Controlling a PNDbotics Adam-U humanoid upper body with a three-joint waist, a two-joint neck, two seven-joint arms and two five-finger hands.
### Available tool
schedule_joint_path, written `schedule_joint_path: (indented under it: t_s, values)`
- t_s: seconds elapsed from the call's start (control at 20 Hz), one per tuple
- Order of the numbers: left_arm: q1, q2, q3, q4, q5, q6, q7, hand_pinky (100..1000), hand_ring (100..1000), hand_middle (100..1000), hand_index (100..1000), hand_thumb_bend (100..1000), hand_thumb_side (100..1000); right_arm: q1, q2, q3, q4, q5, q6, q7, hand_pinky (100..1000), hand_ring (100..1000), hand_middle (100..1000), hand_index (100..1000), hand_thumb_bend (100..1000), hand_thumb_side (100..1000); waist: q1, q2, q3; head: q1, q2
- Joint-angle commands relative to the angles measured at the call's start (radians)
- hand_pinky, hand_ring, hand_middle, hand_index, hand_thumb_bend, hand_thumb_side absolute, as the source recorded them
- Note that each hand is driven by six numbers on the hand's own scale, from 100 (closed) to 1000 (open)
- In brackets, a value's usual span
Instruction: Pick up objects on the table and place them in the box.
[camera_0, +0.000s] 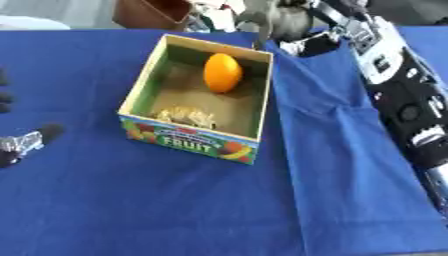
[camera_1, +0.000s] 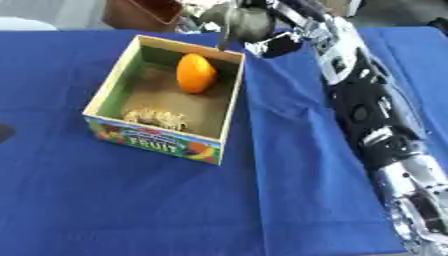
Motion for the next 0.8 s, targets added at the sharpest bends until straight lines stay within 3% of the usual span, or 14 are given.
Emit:
schedule_joint_path:
  t_s: [0.05, 0.8]
  values:
    - [-0.013, 0.004, 0.001, -0.024, 0.008, -0.001, 0.009, 610, 612, 645, 756, 849, 194, -0.027, 0.023, -0.012, 0.009, 0.048, 0.003, 0.004, 417, 399, 187, 385, 100, 100, 0.006, -0.018, 0.005, -0.011, 0.000]
    - [-0.019, -0.015, -0.005, -0.019, 0.006, 0.001, -0.002, 611, 611, 639, 755, 852, 205, -0.003, 0.123, -0.021, 0.058, 0.265, 0.028, -0.083, 434, 430, 222, 426, 100, 100, 0.012, -0.008, 0.019, -0.027, 0.001]
